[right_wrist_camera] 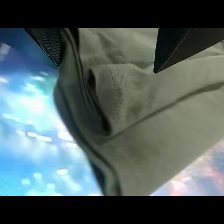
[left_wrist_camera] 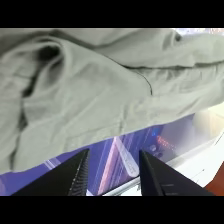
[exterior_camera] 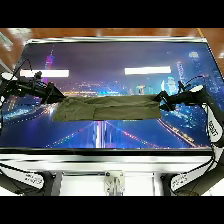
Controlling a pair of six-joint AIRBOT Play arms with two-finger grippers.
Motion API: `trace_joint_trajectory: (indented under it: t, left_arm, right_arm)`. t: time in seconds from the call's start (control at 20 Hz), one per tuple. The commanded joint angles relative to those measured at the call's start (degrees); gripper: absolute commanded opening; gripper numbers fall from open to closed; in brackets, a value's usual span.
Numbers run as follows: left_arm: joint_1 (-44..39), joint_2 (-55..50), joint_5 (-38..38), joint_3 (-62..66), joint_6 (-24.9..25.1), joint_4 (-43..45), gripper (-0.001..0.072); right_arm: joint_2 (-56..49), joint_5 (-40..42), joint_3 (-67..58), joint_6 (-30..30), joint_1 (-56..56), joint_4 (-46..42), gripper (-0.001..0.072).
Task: Fold the shirts.
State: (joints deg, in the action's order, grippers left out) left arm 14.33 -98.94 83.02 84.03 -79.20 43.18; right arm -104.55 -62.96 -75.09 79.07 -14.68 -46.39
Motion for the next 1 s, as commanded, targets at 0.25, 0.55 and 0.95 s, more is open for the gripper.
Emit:
trace_joint_trajectory:
  t: [0.25, 0.55, 0.95]
  left_arm:
    - [-4.22, 0.37, -0.22, 0.07, 0.26, 0.02, 0.0278]
    - [-13.09, -0.04, -8.68, 0.04, 0.72, -1.27, 0.005]
    - [-38.36, -4.17, -30.38, 0.07, -0.09, -9.01, 0.0041]
  right_arm:
    - [-1.36, 1.7, 0.04, -2.73, 3.37, 1.75, 0.0073]
    - [14.86, -1.9, 0.04, -4.79, 2.14, 1.29, 0.0069]
    - [36.65, -15.45, 0.04, 5.14, 1.86, -8.0, 0.0069]
